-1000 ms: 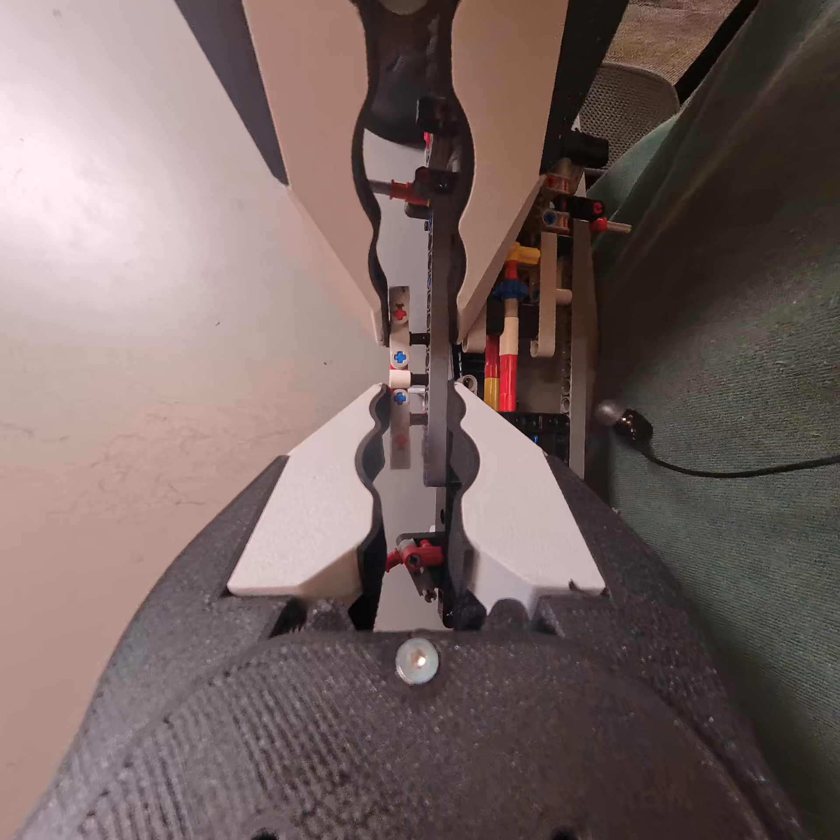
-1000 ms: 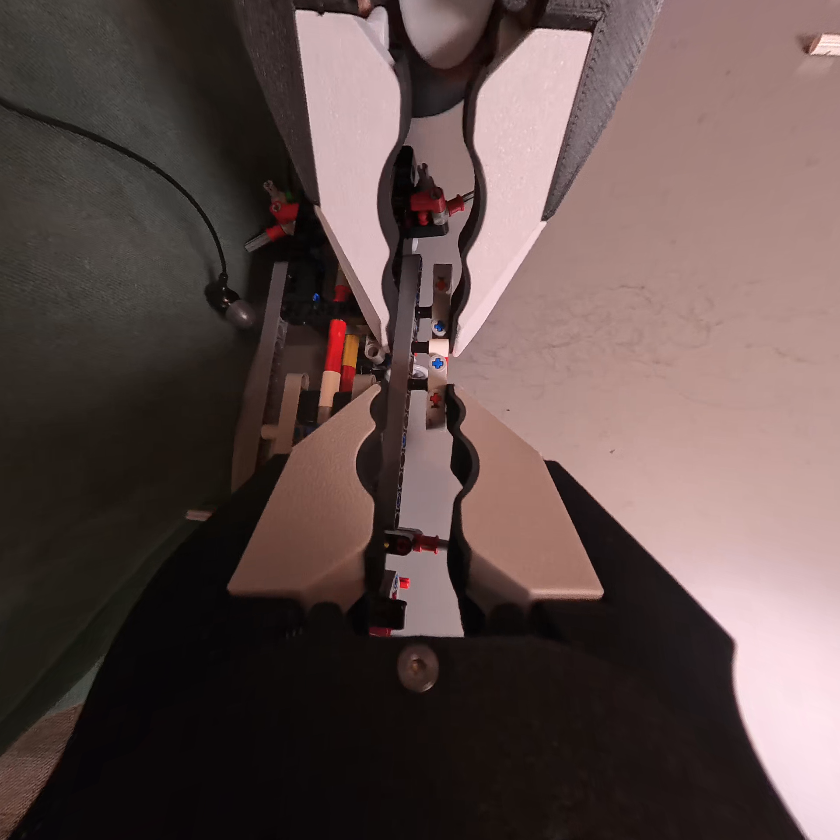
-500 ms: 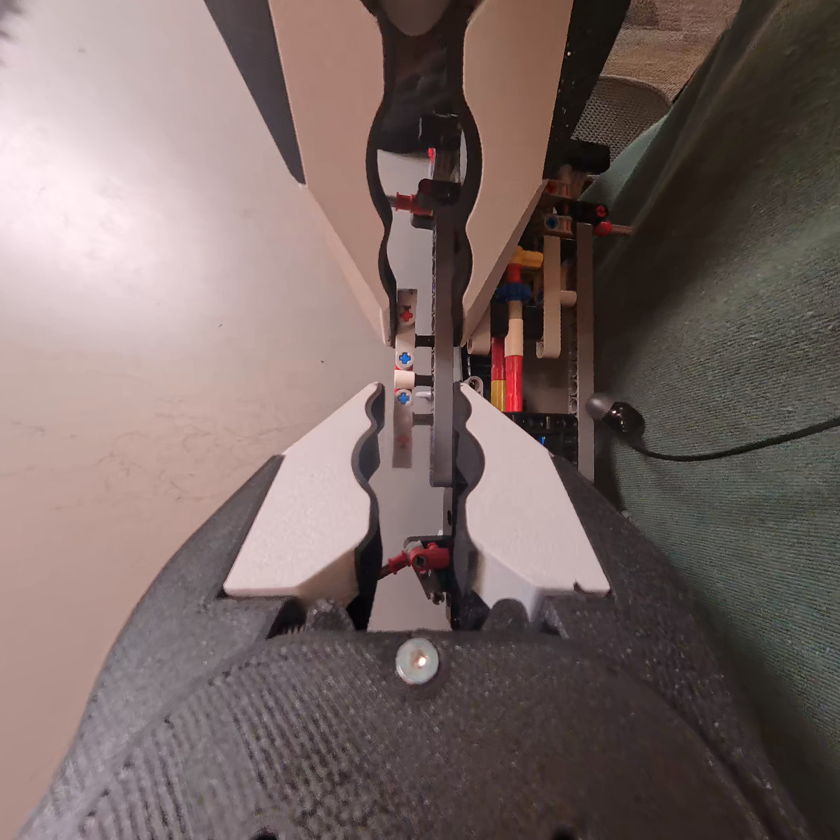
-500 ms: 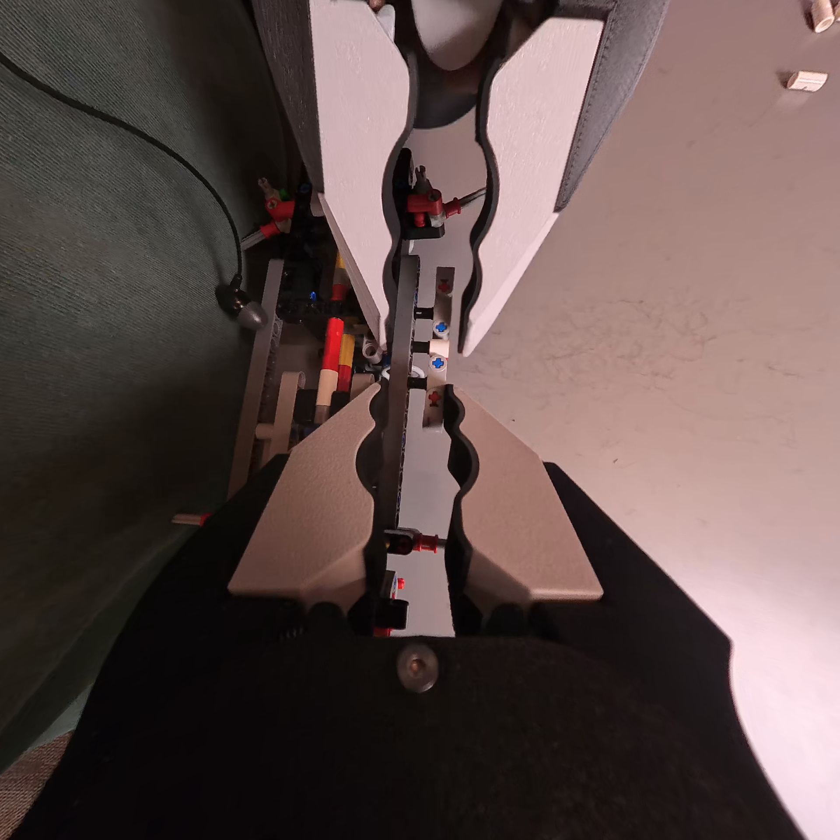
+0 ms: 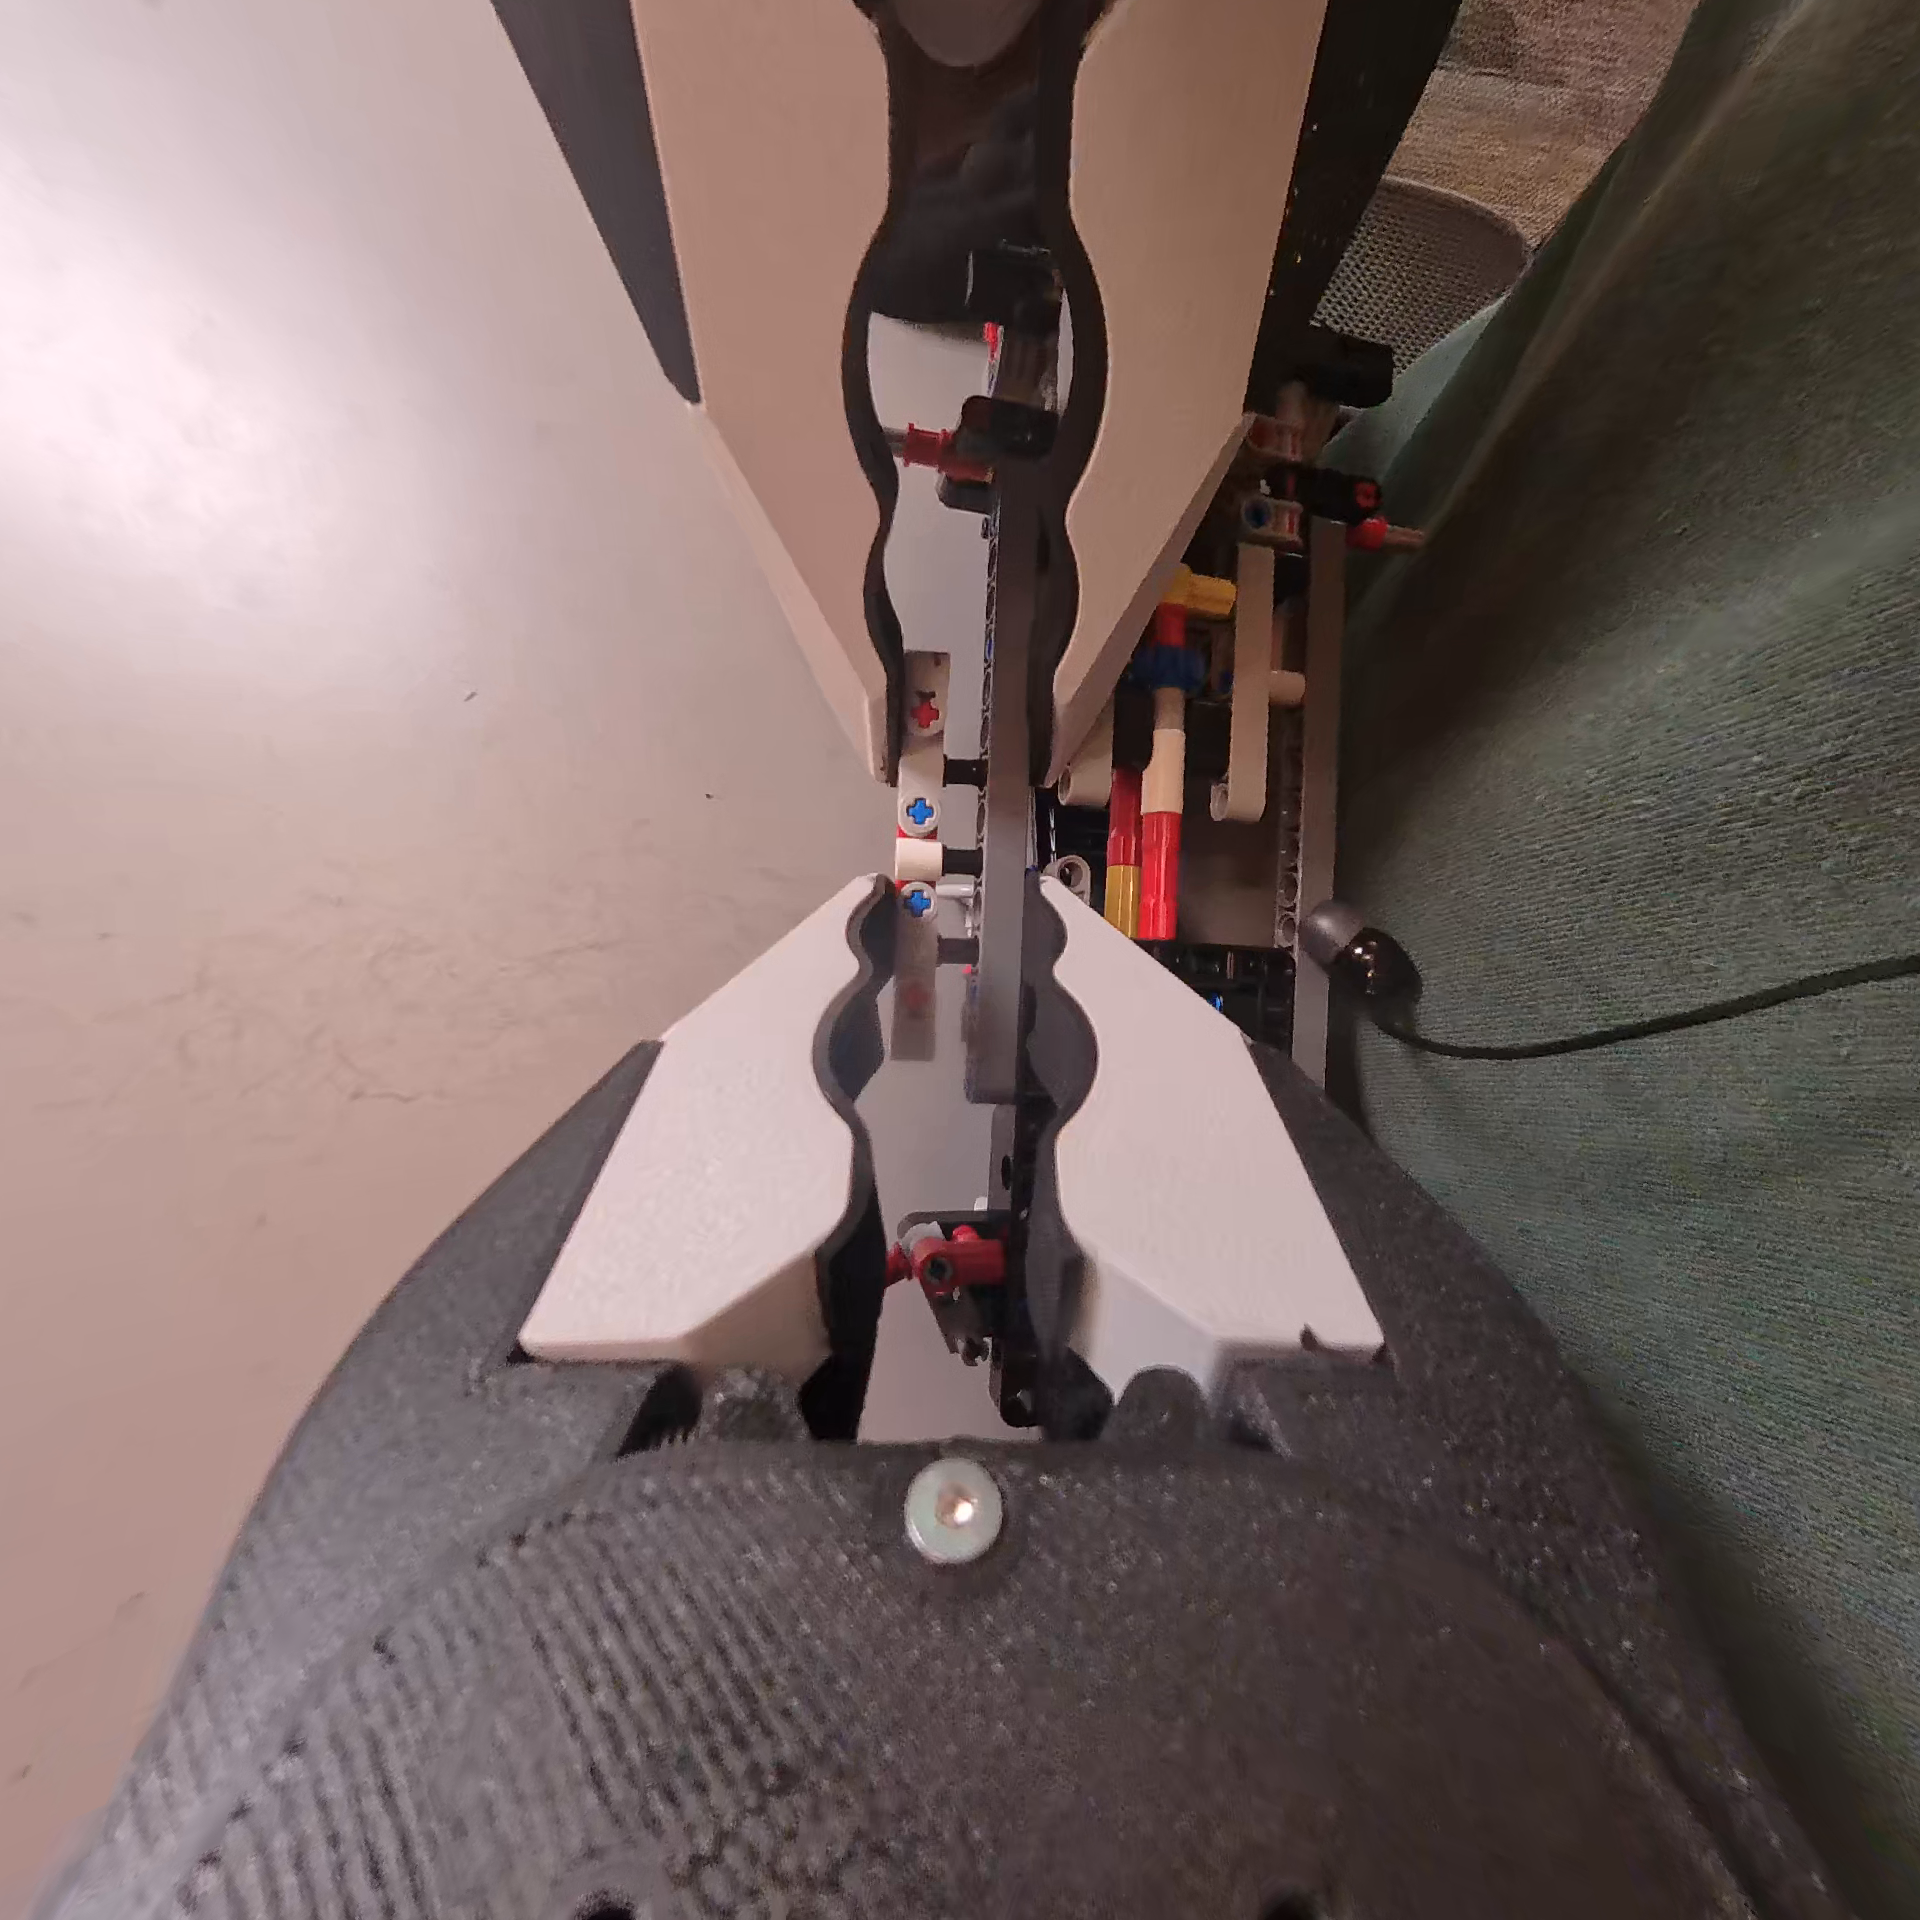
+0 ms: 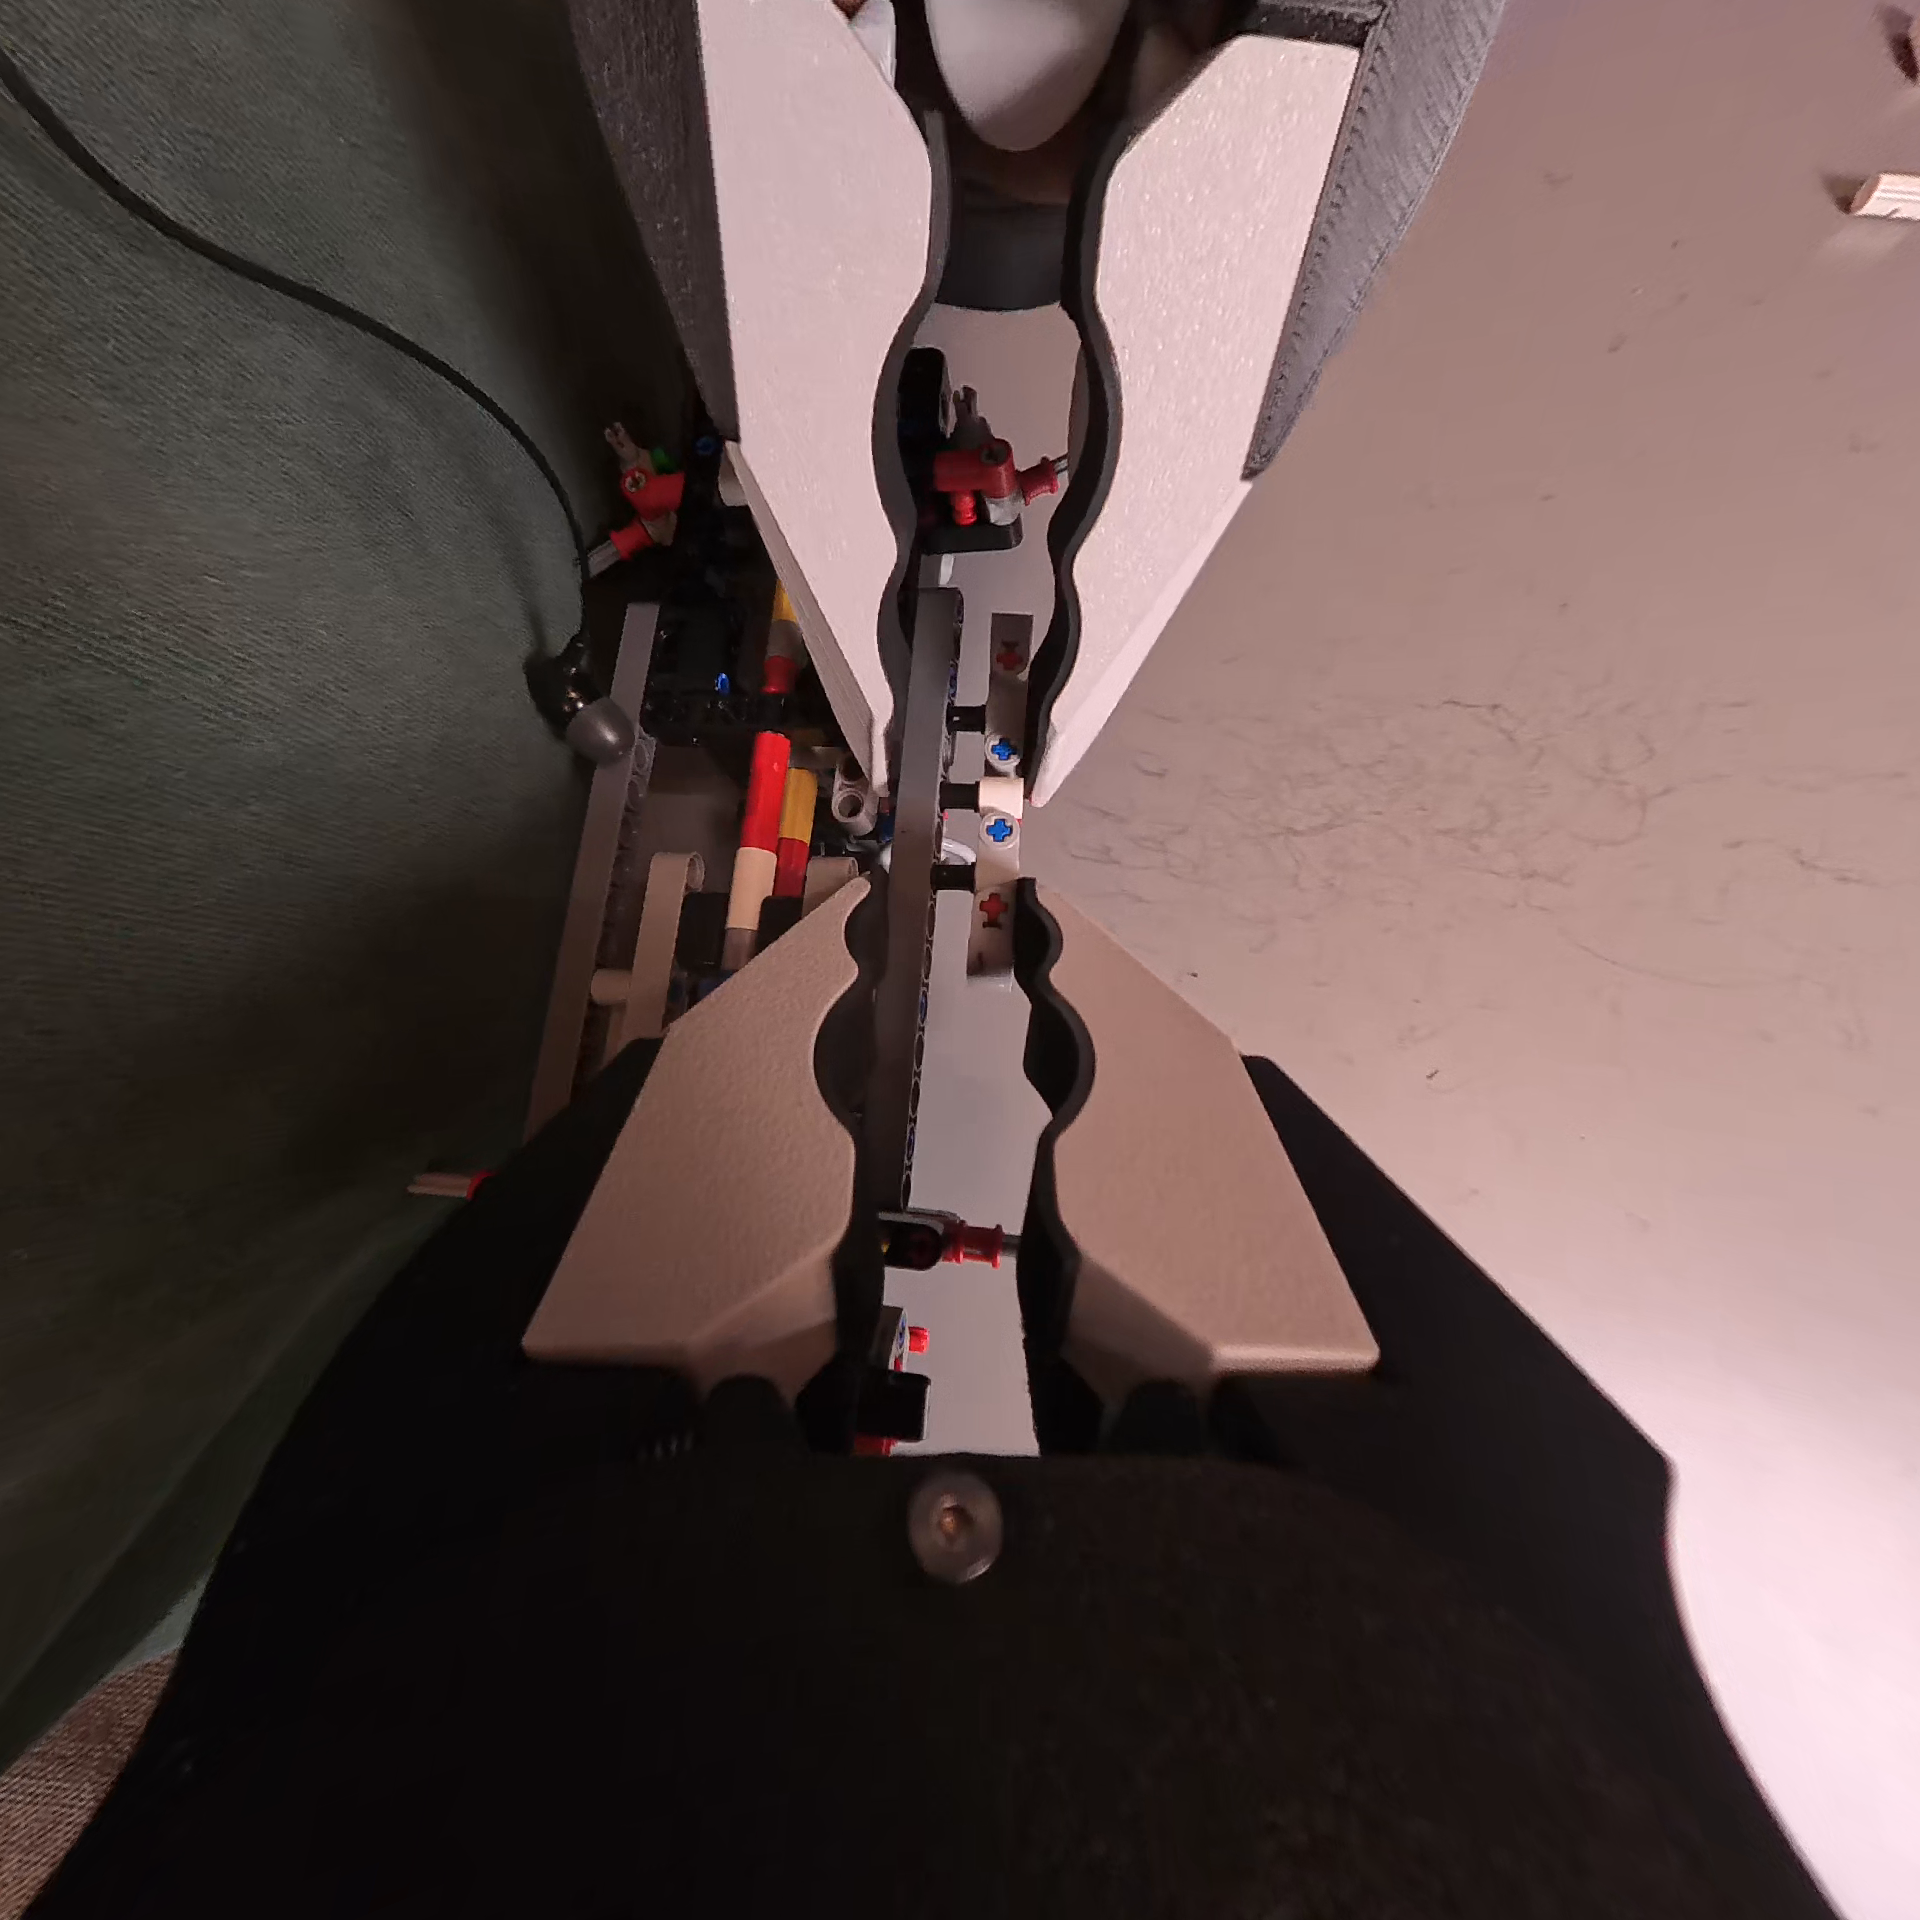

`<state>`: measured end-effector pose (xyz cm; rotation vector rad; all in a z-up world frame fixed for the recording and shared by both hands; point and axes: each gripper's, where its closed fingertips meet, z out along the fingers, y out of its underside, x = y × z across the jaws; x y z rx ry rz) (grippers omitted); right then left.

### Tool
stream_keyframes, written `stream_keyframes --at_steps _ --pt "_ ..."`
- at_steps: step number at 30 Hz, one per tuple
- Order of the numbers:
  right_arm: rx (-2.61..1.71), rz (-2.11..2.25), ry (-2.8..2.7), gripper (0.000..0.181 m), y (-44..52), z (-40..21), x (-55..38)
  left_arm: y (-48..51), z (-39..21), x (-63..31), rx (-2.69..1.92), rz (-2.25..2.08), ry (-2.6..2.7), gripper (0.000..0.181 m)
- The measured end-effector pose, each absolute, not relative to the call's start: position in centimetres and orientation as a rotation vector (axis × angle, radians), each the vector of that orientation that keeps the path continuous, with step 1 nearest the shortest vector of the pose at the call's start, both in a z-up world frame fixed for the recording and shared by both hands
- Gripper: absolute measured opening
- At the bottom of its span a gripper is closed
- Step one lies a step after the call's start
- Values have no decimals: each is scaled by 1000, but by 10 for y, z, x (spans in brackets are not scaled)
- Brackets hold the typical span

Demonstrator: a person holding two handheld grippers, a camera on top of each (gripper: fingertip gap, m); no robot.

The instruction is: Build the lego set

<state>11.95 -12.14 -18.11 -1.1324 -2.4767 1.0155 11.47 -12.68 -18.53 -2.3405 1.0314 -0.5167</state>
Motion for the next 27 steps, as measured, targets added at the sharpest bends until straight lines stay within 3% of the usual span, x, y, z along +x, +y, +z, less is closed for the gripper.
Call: stream_keyframes --at_steps 27 --pt "-1055 1011 -2541 24 -123 -181 117 -128 -186 113 -2297 -505 1005 21"
